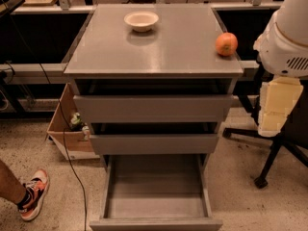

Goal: Place orange into bottom drawer

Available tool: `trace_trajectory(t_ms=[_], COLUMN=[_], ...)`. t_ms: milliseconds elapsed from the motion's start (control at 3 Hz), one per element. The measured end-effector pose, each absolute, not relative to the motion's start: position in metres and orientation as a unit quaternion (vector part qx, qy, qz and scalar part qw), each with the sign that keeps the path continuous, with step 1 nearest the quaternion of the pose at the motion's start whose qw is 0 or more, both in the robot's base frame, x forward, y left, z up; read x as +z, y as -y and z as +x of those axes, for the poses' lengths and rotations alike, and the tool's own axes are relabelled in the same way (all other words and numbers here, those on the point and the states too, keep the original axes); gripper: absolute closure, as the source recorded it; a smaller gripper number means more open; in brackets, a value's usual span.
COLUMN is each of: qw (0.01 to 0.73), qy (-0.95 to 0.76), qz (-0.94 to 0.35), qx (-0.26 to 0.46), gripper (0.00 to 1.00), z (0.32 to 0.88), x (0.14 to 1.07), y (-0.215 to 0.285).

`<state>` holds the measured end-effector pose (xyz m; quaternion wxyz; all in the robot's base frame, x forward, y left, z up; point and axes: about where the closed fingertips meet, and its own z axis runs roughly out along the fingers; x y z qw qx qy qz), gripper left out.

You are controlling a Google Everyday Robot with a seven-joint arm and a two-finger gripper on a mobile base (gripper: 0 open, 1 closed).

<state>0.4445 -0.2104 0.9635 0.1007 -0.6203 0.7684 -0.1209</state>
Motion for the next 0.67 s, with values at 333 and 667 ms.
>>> trace_trajectory(t_ms=[333, 667], qw=[0.101, 0.107], qy=[-0.768, -0.770], qz=[-0.620, -0.616], qx=[-0.121, -0.127], gripper=[0.00, 0.00], z=[0.445, 0.466], x=[0.963, 0.965], y=[0.210, 0.219])
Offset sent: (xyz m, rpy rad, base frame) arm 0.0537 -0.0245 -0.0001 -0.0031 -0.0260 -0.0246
